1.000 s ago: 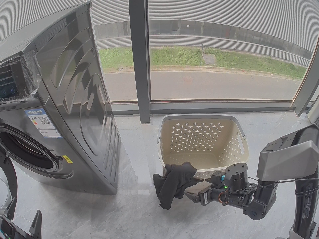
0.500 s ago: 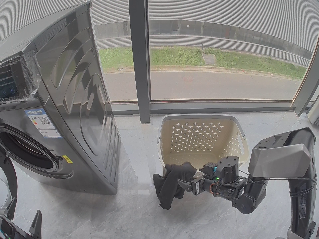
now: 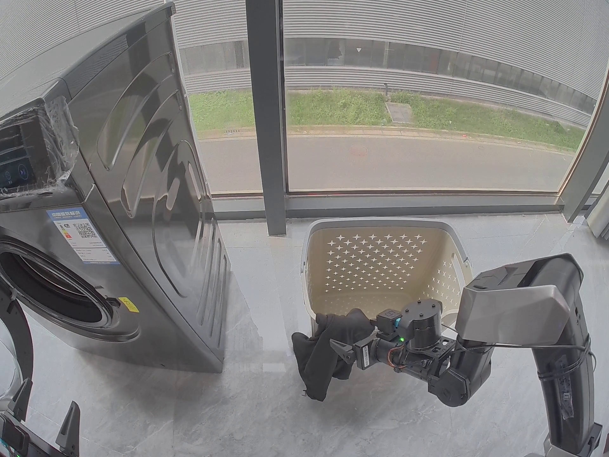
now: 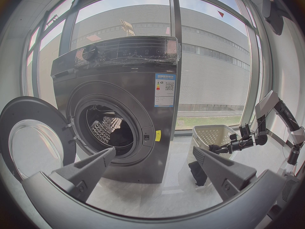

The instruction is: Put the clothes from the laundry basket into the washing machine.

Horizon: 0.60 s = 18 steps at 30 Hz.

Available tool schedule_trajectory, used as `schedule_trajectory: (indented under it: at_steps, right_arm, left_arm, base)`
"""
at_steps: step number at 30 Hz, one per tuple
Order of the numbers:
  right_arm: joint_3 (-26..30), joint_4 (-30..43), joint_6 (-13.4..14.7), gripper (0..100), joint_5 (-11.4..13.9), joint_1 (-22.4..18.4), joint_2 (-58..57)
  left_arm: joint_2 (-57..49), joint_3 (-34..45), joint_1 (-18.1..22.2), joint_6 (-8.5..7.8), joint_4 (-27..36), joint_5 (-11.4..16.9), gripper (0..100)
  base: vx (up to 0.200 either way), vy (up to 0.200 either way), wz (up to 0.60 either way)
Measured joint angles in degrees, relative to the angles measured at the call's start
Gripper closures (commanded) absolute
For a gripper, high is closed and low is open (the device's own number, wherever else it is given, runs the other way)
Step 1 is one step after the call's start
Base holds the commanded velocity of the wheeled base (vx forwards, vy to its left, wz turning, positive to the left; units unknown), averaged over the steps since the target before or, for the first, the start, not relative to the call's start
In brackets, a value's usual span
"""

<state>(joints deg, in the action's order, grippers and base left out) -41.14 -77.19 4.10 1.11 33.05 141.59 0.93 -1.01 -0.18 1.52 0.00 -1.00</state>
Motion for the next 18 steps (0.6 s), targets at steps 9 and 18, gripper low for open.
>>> schedule_trajectory:
  at_steps: [9,18]
  right_arm:
    - [-1.19,-0.56,-0.07,100,0.04,0.16,0.88]
    - [0.72,-1.61,-0.02,100,0.09,0.38,0.27]
  left_arm:
    - [0.00,0.00,0.00,-0.02,0.00,0.05,0]
    - [0.00,0.00,0.00,-0.02,0.00,0.05,0]
  base:
    - [0.000,0.000,0.00]
    - [0.000,0.000,0.00]
